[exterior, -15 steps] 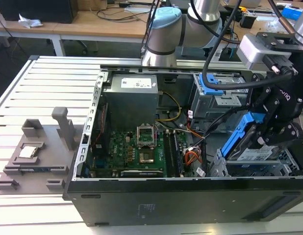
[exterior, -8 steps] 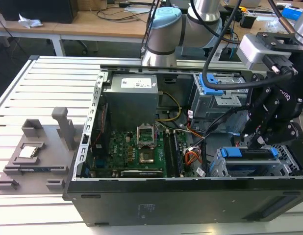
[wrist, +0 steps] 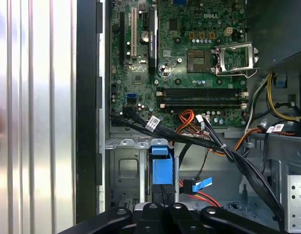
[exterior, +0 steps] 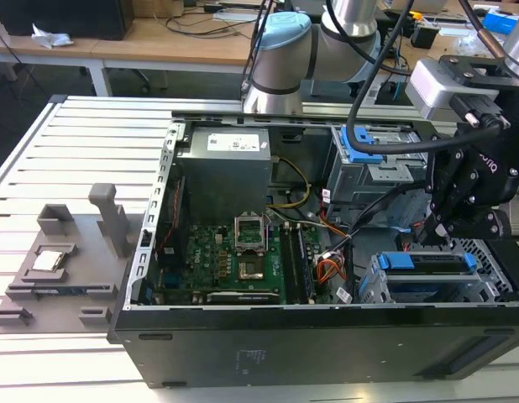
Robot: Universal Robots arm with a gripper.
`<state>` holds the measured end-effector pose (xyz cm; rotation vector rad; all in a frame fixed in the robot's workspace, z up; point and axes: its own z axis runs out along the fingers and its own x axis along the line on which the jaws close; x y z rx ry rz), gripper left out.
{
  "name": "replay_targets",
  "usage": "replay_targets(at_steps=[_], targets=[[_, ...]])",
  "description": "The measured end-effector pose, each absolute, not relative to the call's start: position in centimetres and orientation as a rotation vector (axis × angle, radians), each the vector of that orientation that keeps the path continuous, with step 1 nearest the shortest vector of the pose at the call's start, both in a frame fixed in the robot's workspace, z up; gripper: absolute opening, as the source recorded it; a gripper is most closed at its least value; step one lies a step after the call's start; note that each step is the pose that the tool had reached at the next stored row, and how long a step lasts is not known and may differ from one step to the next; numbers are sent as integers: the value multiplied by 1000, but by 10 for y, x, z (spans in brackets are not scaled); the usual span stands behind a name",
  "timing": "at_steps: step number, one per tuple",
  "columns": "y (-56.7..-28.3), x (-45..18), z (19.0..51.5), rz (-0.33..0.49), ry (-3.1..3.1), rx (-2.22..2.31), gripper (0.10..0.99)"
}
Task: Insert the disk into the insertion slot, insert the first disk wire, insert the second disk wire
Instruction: 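Insert the disk into the insertion slot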
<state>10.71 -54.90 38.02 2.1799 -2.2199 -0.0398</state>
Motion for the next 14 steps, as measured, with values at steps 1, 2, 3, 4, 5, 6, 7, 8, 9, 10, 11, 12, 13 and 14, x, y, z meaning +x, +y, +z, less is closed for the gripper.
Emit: replay_targets(at_steps=[1,2,3,4,5,6,7,8,9,10,11,12,13,14], targets=[[-549,107,380,-40,-2220,2180,106],[-549,107,380,-40,-2220,2180,106],[-549,107,380,-40,-2220,2180,106],[-549,109,380,-40,-2220,2180,106],[-549,110,379,-40,-2220,2180,106],[-549,113,375,-41,-2220,2180,106],[-548,117,372,-40,-2220,2179,106],[-547,122,371,-38,-2218,2178,106],[-544,130,370,-36,-2218,2178,106],[-542,134,369,-36,-2218,2177,106],[-540,137,369,-36,-2217,2177,106],[-538,141,368,-36,-2217,2177,106],[-537,142,368,-36,-2217,2177,106],[-536,143,367,-36,-2217,2177,106]])
